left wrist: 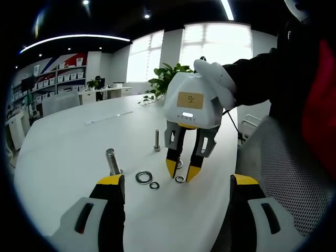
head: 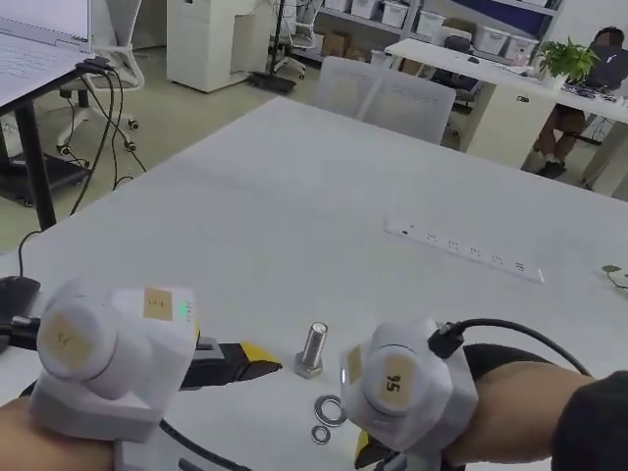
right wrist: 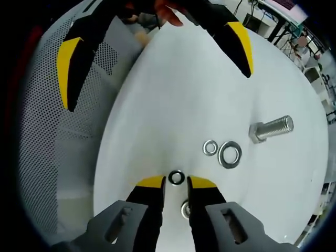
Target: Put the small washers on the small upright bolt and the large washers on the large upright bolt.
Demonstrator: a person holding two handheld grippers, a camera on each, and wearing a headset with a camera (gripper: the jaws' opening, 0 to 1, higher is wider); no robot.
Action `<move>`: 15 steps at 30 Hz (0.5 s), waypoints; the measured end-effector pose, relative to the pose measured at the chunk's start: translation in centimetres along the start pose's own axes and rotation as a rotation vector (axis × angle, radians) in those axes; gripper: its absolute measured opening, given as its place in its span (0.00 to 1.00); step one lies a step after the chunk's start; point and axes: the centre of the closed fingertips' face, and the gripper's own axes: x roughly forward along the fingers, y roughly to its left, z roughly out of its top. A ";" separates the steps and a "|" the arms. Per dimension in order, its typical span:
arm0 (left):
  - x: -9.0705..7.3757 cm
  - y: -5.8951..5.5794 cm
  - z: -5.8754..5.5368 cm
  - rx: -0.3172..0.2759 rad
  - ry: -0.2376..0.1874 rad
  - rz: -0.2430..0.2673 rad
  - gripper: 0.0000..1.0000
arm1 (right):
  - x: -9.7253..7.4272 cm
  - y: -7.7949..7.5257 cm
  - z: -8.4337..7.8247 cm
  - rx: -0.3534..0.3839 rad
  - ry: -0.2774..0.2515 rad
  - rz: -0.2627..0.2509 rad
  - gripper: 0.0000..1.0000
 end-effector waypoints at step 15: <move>-0.1 0.0 0.1 0.002 -0.007 0.004 0.82 | 0.0 0.4 0.0 -0.009 0.002 -0.019 0.16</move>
